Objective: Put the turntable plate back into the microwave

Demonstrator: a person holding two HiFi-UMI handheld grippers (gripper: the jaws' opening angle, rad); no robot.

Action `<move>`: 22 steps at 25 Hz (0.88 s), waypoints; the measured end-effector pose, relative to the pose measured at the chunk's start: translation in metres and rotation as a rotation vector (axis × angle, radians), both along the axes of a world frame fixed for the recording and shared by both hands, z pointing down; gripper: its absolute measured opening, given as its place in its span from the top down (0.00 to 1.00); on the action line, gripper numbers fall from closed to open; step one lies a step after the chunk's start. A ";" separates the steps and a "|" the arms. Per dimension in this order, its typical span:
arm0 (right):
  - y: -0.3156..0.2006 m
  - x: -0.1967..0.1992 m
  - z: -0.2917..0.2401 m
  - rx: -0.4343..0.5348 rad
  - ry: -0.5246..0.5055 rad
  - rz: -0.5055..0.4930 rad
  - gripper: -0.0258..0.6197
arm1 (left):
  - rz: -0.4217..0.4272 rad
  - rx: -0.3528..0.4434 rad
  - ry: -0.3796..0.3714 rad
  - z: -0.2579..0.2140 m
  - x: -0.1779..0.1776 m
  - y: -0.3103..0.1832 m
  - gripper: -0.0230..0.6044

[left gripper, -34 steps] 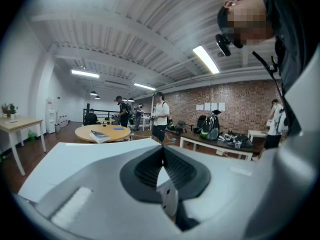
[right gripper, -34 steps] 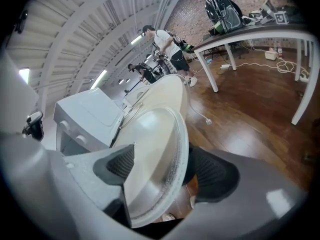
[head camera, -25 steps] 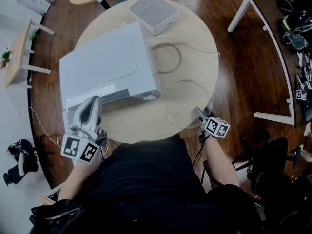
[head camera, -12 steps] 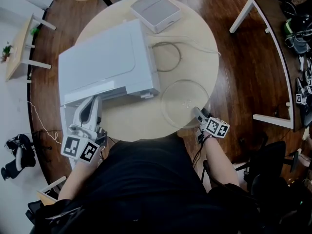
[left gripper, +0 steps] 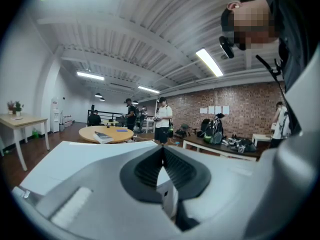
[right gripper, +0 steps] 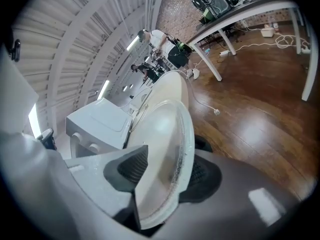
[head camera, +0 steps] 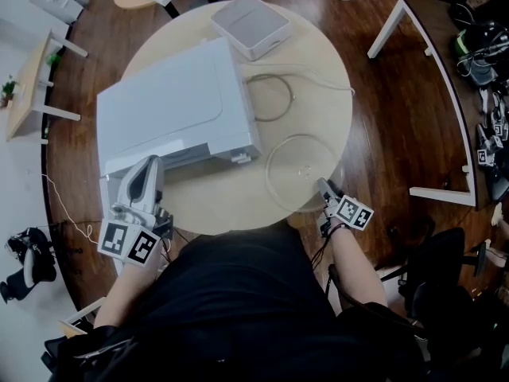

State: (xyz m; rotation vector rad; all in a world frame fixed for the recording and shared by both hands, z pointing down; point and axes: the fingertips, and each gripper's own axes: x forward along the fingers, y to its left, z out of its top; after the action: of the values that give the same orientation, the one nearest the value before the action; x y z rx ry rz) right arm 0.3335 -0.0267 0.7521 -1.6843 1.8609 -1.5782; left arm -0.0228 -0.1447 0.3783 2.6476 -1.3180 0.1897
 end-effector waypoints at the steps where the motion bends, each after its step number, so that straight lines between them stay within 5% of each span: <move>1: 0.002 0.000 -0.001 0.002 -0.006 0.010 0.69 | -0.002 -0.005 0.003 0.002 -0.002 0.001 0.95; 22: 0.028 -0.010 -0.029 0.087 -0.123 0.214 0.84 | 0.023 -0.005 0.037 0.006 -0.047 0.037 0.95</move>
State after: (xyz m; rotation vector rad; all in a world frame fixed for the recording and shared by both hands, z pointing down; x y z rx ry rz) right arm 0.3232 0.0016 0.7231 -1.6471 1.6074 -1.4594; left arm -0.0694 -0.1079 0.3846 2.6501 -1.2755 0.1464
